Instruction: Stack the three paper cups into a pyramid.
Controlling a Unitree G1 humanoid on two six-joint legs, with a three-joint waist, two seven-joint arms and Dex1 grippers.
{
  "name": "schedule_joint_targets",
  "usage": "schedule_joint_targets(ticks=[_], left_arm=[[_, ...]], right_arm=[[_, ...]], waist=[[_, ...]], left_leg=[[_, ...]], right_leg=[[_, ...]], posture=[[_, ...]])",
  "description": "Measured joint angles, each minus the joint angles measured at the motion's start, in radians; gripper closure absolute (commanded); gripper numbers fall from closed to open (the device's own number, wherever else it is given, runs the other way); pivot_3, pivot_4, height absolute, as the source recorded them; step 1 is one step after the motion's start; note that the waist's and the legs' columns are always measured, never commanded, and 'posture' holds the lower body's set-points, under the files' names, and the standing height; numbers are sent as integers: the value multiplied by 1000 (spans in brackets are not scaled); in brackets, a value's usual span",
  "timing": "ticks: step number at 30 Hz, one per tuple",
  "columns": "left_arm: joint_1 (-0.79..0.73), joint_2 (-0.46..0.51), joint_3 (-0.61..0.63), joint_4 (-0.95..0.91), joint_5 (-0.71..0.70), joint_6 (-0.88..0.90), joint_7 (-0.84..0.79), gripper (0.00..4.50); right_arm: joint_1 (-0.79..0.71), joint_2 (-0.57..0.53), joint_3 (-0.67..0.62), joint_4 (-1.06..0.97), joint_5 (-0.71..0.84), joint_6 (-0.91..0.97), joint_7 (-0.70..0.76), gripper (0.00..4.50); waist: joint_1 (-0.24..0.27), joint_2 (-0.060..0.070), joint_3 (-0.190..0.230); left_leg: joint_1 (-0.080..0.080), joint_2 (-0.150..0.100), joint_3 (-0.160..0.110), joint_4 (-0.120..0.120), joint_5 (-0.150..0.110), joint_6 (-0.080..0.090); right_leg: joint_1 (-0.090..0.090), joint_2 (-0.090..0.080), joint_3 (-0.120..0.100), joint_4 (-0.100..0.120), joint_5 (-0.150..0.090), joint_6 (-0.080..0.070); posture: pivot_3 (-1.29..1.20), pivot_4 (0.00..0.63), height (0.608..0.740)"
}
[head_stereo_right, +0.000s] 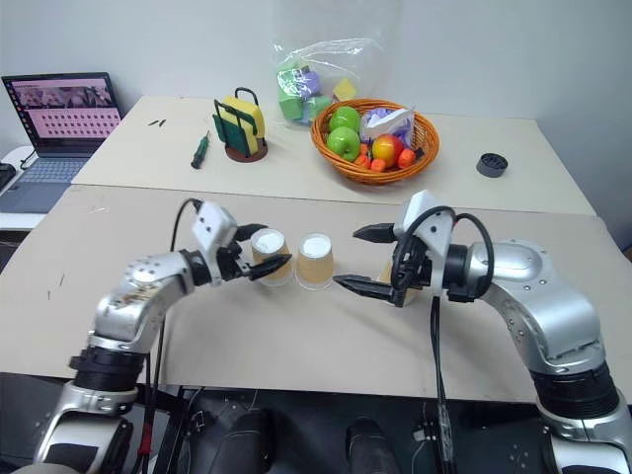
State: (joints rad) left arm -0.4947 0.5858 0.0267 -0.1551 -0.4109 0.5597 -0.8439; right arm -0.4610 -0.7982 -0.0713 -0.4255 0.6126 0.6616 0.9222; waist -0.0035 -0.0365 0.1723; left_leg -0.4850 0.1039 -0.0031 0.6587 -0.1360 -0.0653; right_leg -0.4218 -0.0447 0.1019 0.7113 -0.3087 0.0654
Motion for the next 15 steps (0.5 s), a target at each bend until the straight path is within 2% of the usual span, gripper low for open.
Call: schedule_joint_targets(ticks=[4, 7, 11, 15], left_arm=[[-7, 121, 101, -130, -181, 162, -72, 53], [-49, 165, 174, -167, -301, 251, -86, 53], [-64, 189, 199, -170, -370, 299, -85, 53], [-55, 194, 195, -171, -372, 296, -69, 53]], right_arm=[[0, -45, -114, 80, 51, 2, 38, 0], [-1, -84, -167, 168, 54, -3, 59, 0], [40, -159, -137, 301, -66, -69, 80, 0], [126, -179, -25, 341, -180, -144, 133, 0]], waist=[[0, 0, 0], [1, 0, 0], [0, 0, 0], [-6, 1, 1]], left_leg=[[0, 0, 0, 0, 0, 0], [0, 0, 0, 1, 0, 0], [1, 0, 0, 1, 0, 0], [0, 0, 0, 0, 0, 1]], right_leg=[[1, 0, 0, 0, 0, 1], [1, 0, 0, 0, -3, 5], [0, 0, 0, 0, -4, 6], [0, 0, 0, 0, -4, 5]], posture=[[0, 150, 669], [0, 150, 669], [0, 150, 669], [0, 150, 669]])
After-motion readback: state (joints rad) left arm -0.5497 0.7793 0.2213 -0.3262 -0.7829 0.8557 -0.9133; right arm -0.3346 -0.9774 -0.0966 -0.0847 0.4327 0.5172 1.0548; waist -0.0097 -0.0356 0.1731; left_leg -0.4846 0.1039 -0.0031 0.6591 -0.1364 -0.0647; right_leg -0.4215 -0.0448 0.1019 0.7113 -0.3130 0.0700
